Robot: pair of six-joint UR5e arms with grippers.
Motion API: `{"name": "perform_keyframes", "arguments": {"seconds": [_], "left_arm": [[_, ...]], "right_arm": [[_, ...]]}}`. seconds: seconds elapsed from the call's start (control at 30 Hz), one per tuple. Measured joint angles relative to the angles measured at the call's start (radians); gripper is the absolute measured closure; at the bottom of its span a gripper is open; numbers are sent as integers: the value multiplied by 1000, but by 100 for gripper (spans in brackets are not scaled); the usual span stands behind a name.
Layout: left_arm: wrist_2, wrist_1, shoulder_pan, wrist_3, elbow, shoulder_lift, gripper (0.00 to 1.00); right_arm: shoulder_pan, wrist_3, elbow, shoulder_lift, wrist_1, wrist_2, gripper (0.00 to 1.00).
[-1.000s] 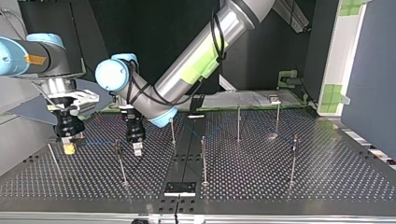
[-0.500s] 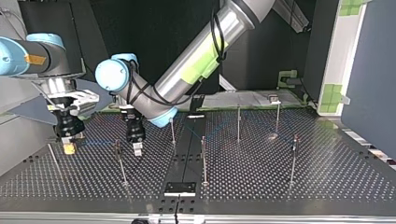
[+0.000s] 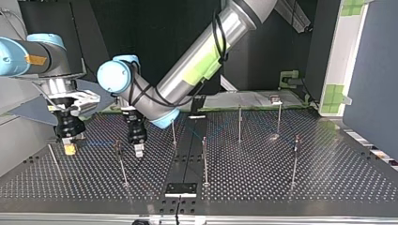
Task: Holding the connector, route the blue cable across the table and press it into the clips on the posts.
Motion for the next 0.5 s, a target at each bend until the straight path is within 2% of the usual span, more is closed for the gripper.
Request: {"name": "perform_keyframes", "arguments": {"seconds": [0.5], "left_arm": [[11, 10, 16, 10, -6, 0, 0]], "right_arm": [[1, 0, 0, 0, 0, 0, 100]]}}
